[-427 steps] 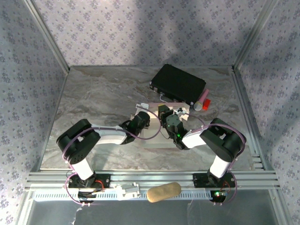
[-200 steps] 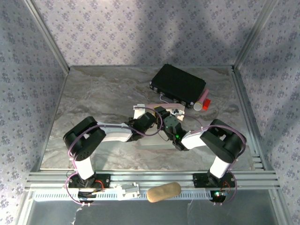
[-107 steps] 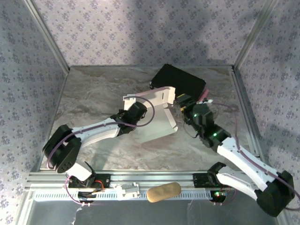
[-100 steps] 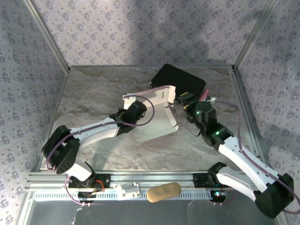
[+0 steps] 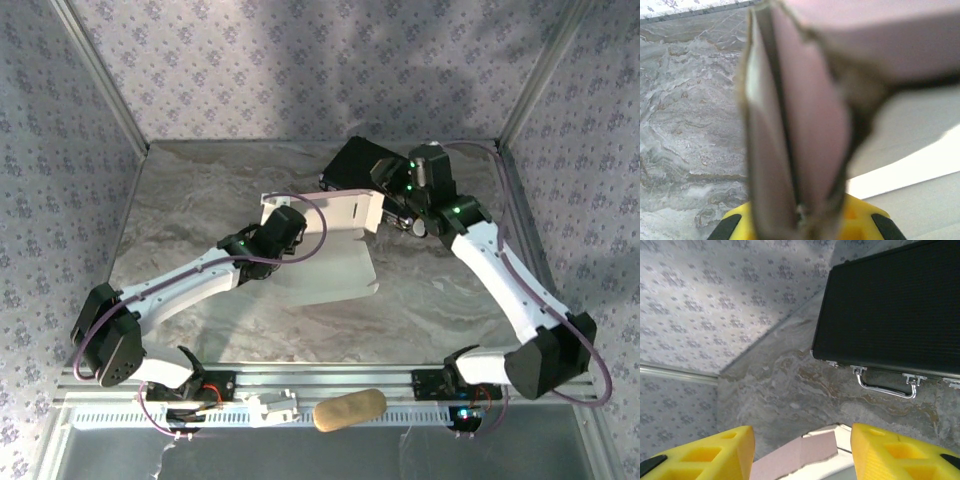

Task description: Fold the paper box

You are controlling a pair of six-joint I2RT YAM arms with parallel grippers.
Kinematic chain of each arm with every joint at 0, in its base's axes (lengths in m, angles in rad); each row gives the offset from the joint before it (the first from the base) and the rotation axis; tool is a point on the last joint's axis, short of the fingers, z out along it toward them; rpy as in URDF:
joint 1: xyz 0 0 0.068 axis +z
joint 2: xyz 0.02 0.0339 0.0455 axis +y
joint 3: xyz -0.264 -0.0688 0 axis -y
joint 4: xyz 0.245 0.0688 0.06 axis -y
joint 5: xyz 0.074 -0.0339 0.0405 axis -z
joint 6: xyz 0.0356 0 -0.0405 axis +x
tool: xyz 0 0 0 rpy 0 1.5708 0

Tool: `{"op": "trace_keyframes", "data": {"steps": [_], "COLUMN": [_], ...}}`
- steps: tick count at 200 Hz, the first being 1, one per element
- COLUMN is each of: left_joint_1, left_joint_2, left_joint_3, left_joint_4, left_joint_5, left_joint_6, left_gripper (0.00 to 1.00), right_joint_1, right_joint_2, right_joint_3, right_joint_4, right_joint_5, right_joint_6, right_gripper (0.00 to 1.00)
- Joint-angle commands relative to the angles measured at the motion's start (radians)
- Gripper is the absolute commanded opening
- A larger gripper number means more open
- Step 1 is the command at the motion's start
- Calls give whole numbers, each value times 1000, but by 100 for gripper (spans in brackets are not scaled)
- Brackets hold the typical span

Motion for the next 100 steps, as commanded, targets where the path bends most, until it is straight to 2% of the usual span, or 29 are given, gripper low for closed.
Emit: {"op": "trace_keyframes", "data": {"steps": [1,100], "left_joint_1": [-11,-20], "left_joint_2": [-32,-30], "left_joint_3": [26,40], "left_joint_4": [-45,-50], "left_joint_5": [18,15], "left_joint_6": [16,17], "left_gripper": [0,0], "right_joint_1": [1,62], "right_joint_2": [48,93], "right_joint_3": [63,11], "right_joint_4": [-51,-18], "right_joint_5": [-56,-84], "right_joint_6": [-61,-27], "right_gripper": [54,52]}}
